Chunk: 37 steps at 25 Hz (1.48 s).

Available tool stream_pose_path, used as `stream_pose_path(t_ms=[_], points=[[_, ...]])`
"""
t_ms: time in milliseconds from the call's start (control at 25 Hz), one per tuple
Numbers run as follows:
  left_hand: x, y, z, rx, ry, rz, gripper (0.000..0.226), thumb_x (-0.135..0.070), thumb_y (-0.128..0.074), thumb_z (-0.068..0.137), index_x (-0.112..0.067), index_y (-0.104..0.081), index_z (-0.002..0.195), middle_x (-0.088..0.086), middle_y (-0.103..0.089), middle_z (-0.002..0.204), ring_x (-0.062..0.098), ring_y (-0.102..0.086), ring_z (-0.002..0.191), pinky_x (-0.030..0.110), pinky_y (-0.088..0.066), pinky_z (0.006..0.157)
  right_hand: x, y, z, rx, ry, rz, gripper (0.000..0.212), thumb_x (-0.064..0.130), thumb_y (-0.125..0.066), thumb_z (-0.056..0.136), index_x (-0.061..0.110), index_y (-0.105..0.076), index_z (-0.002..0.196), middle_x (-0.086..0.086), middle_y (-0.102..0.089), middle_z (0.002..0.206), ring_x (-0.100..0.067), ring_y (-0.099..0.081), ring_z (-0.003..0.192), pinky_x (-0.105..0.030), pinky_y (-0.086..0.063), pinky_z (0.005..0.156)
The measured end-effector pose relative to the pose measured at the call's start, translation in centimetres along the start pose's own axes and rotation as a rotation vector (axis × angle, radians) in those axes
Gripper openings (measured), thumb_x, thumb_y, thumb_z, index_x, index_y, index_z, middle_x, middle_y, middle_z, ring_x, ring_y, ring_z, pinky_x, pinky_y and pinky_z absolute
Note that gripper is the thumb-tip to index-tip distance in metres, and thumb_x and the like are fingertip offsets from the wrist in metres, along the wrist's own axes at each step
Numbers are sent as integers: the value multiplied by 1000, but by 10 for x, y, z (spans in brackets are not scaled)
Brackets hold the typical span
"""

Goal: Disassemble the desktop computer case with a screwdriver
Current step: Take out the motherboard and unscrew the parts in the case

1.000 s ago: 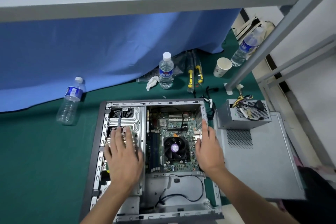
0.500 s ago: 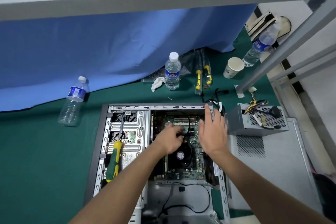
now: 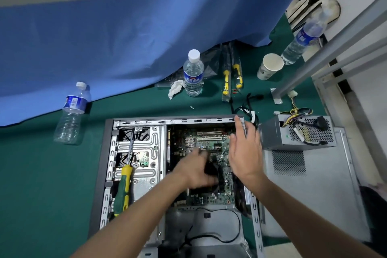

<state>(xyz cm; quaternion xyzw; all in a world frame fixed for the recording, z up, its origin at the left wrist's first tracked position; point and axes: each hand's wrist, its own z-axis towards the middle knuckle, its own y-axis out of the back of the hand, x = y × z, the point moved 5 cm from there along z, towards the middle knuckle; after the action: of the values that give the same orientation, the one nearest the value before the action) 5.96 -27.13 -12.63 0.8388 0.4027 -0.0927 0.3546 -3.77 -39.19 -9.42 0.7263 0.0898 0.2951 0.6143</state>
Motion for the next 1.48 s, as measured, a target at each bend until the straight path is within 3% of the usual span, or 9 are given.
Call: stream_pose_path(t_ms=[80, 200, 480, 880, 1000, 1080, 1200, 1320, 1480], points=[[-5, -31, -14, -7, -56, 305, 109, -47, -79, 74, -15, -12, 154, 10, -29, 144, 29, -31, 133, 45, -34, 113, 0, 0, 0, -5, -4, 14, 51, 32, -29, 101, 20, -29, 152, -11, -39, 142, -27, -39, 127, -47, -39, 104], [-8, -40, -11, -193, -91, 483, 104, -31, -79, 79, -10, -9, 154, 12, -27, 144, 30, -28, 134, 46, -30, 112, 1, -1, -1, -4, 2, 6, 51, 32, -31, 101, 20, -30, 151, -12, -40, 142, -27, -39, 126, -47, -37, 105], [-18, -34, -20, -287, -137, 478, 82, -39, -81, 73, -8, -35, 134, 10, -37, 135, 30, -35, 125, 46, -36, 108, 2, 1, -1, -11, -1, 20, 52, 35, -31, 101, 21, -30, 151, -12, -41, 141, -29, -40, 124, -49, -40, 104], [16, -35, -33, -244, -78, 458, 81, -38, -78, 77, -11, -32, 138, 9, -37, 135, 28, -37, 125, 42, -36, 110, 3, 5, -2, 4, -5, 64, 54, 40, -26, 101, 21, -30, 151, -12, -40, 140, -28, -38, 123, -49, -38, 104], [17, -31, -31, -242, -61, 397, 84, -50, -77, 74, -15, -31, 136, 8, -41, 133, 28, -40, 124, 44, -38, 107, 4, 7, -4, -4, -6, 96, 53, 40, -25, 101, 21, -32, 150, -12, -40, 140, -28, -38, 123, -48, -38, 103], [7, -20, -23, -331, -62, 349, 76, -54, -68, 81, -19, -30, 137, 9, -44, 134, 30, -42, 125, 48, -38, 105, 4, 7, -3, 6, -6, 110, 54, 41, -22, 101, 22, -32, 150, -11, -39, 141, -27, -37, 125, -49, -37, 105], [-15, -7, 3, -360, -76, 323, 55, -28, -62, 92, -21, -37, 140, 12, -53, 130, 32, -49, 121, 48, -41, 102, 3, 7, -3, 0, -8, 124, 53, 40, -24, 101, 21, -34, 149, -12, -39, 141, -29, -37, 126, -51, -37, 105], [-32, -5, 22, -265, -130, 288, 32, -8, -58, 92, -19, -53, 122, 9, -66, 108, 29, -62, 97, 40, -50, 84, 3, 7, -4, -3, -9, 128, 53, 40, -26, 101, 19, -35, 149, -14, -40, 141, -30, -37, 126, -52, -37, 105], [-44, -6, 25, -303, -230, 81, 21, -6, -57, 86, -19, -59, 102, 2, -62, 88, 22, -60, 78, 40, -55, 78, 4, 8, -3, -9, -6, 155, 57, 44, -26, 99, 17, -38, 148, -15, -41, 140, -31, -38, 127, -53, -38, 104]])
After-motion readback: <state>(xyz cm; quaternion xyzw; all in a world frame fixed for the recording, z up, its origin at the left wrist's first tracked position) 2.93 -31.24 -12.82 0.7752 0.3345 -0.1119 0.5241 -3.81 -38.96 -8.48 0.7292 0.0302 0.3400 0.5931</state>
